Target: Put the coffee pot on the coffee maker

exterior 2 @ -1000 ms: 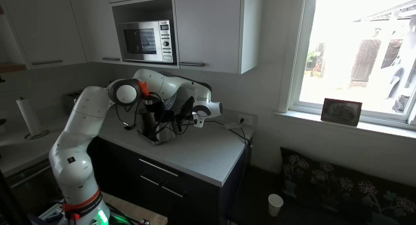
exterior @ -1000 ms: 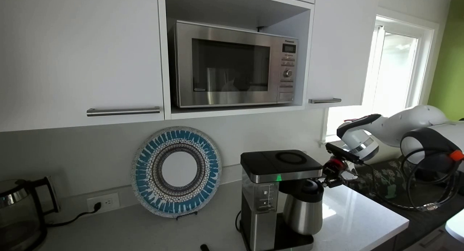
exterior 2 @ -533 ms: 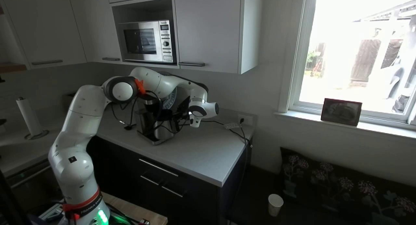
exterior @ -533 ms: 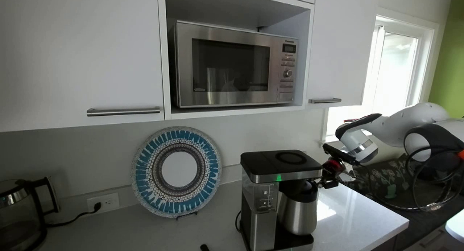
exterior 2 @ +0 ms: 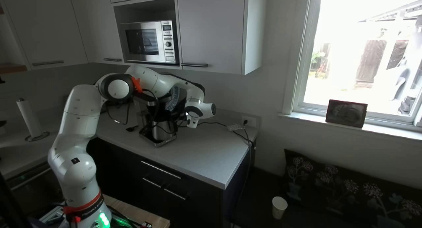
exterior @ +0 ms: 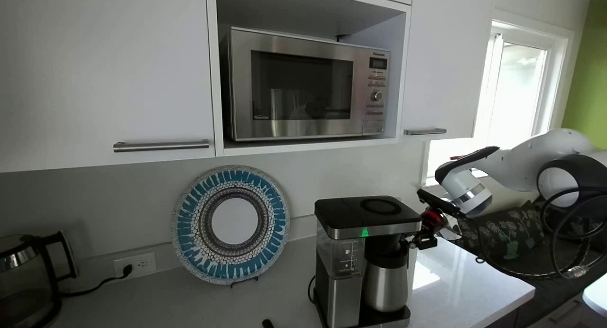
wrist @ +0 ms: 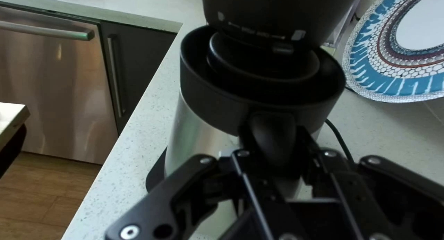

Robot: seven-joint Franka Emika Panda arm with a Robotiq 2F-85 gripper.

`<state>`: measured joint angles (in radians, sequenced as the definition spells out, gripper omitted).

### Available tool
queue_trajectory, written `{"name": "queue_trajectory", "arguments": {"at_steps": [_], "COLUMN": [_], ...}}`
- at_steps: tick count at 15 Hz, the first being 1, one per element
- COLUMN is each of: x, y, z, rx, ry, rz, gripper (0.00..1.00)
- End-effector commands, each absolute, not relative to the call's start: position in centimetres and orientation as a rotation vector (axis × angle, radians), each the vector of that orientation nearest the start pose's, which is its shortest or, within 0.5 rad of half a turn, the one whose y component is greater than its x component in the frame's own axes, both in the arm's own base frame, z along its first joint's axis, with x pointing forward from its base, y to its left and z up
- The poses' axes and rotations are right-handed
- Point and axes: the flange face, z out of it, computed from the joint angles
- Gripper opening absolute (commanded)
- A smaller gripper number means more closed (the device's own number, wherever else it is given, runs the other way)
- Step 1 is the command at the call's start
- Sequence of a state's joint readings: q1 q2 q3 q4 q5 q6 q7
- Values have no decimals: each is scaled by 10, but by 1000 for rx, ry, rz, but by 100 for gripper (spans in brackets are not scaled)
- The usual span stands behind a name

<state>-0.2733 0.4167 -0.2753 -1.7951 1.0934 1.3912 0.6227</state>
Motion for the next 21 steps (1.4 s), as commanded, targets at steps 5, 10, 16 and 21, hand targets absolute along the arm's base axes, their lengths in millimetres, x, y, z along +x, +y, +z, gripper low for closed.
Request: {"name": "queue_trajectory", "arguments": {"at_steps": [5,10,16,21], "x": [546,544,544,539], "y": [-174,-170,-180,-201], "z": [336,335,351,362], "rx": [-1433,-1431,-1477,-1617], "ry": [1353,1352,1334,1318], "rz": [861,852,789,721], "gripper": [8,8,88,100]}}
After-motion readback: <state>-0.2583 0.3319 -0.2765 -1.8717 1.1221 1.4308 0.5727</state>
